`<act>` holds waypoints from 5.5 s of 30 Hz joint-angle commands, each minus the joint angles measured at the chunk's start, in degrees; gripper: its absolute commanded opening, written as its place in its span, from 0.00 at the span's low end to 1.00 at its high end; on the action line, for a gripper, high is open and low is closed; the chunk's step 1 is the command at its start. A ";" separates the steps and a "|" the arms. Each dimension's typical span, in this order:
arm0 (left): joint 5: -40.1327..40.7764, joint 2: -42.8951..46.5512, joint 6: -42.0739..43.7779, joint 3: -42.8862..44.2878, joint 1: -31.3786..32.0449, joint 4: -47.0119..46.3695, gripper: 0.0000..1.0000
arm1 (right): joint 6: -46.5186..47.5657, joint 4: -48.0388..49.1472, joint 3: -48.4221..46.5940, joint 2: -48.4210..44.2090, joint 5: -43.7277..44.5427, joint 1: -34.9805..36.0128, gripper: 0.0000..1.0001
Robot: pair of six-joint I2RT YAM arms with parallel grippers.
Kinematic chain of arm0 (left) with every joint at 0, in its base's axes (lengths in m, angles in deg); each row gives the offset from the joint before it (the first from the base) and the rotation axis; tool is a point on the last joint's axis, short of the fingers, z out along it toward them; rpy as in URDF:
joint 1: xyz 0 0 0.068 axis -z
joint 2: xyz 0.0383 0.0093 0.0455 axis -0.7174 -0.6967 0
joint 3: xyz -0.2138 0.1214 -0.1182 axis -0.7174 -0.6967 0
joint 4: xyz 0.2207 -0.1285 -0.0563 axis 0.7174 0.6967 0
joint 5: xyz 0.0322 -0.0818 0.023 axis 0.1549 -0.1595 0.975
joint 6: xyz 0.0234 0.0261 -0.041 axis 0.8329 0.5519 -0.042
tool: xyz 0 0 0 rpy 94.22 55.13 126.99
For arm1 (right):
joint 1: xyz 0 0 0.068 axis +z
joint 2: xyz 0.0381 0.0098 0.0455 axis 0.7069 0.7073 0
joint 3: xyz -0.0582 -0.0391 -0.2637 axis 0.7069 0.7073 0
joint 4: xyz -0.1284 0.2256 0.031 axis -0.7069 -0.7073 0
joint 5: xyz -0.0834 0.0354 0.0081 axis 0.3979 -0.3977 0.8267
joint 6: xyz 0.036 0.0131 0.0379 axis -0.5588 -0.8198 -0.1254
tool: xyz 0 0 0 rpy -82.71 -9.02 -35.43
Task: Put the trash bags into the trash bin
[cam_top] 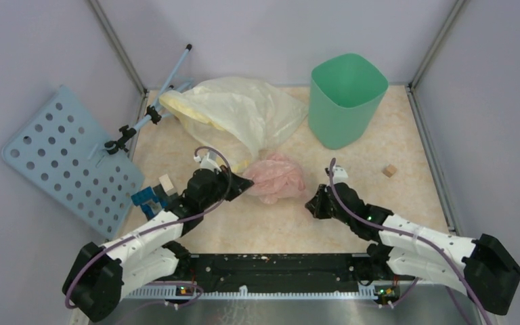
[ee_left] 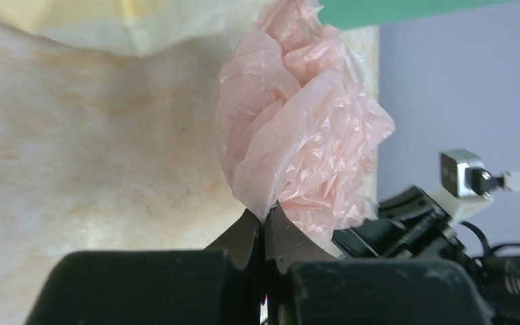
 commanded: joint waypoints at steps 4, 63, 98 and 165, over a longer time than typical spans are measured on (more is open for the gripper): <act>9.34 3.35 9.64 5.13 -4.82 11.85 0.00 | -2.47 -19.03 -4.10 -6.77 15.80 0.28 0.00; -22.62 13.04 16.09 2.42 -2.89 25.32 0.82 | 8.92 -31.79 -21.69 -9.11 14.97 0.30 0.86; -10.16 -8.10 10.63 -0.18 -2.83 4.24 0.14 | 15.75 -17.71 -19.73 14.87 -0.42 -1.23 0.77; -11.57 -8.82 -7.63 -12.45 -3.14 -23.31 0.97 | 9.59 -26.76 -19.18 -5.63 8.26 3.23 0.00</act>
